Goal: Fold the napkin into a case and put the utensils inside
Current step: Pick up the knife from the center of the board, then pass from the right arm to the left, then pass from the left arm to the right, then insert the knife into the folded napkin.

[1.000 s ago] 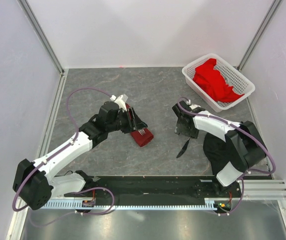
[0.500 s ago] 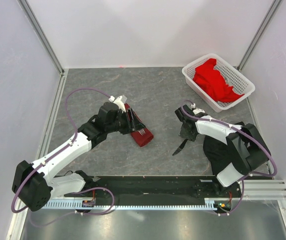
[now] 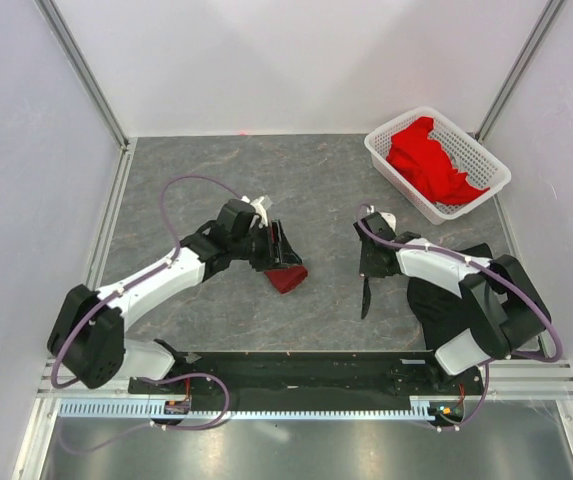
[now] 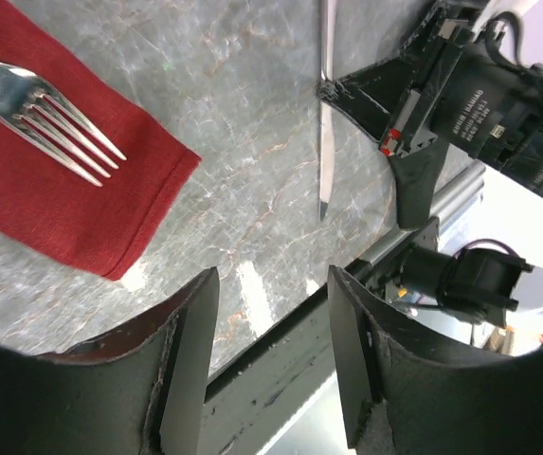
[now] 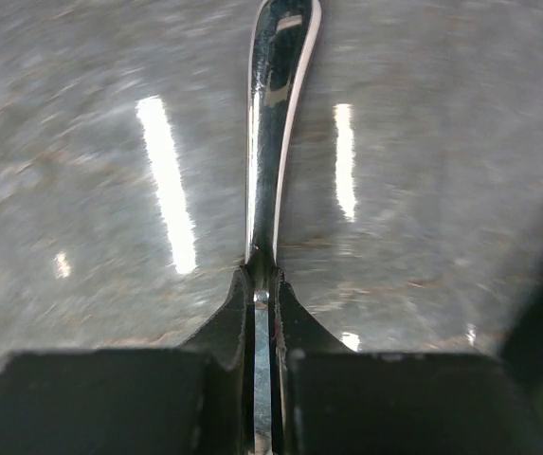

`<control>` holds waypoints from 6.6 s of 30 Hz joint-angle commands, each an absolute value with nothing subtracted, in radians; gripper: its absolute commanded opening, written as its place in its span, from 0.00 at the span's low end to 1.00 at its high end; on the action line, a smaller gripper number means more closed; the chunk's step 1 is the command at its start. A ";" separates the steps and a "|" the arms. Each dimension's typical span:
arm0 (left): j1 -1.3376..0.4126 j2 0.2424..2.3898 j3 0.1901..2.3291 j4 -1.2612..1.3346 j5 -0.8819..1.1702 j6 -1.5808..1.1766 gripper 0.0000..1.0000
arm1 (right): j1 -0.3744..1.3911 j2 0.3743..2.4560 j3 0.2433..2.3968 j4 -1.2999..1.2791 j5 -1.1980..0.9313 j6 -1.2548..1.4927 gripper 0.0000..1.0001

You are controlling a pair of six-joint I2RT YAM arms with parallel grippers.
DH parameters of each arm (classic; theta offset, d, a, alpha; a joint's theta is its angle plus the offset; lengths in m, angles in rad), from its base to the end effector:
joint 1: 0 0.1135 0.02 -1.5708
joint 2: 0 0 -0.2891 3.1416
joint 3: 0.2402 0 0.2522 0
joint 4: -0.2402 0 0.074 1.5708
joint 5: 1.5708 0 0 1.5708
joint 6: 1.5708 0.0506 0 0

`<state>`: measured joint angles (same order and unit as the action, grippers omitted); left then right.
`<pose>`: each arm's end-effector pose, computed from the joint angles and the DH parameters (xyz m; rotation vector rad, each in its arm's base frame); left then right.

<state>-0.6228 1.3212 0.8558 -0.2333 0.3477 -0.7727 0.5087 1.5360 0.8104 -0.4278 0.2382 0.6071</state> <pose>0.2235 -0.1817 0.2591 0.0166 2.4799 -1.0726 0.2529 0.1274 0.1722 0.1985 2.6574 0.0282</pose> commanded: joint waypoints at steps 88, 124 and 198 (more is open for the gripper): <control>-0.560 1.712 1.115 0.006 0.555 -0.907 0.39 | 0.698 1.425 1.012 -0.419 -0.141 0.284 0.00; -0.184 1.793 1.131 -0.270 0.144 -0.626 0.11 | 0.874 2.129 1.856 -1.031 -0.009 0.222 0.00; -0.169 1.888 1.238 -0.239 0.222 -0.673 0.10 | 0.891 2.152 1.893 -1.111 0.077 0.236 0.00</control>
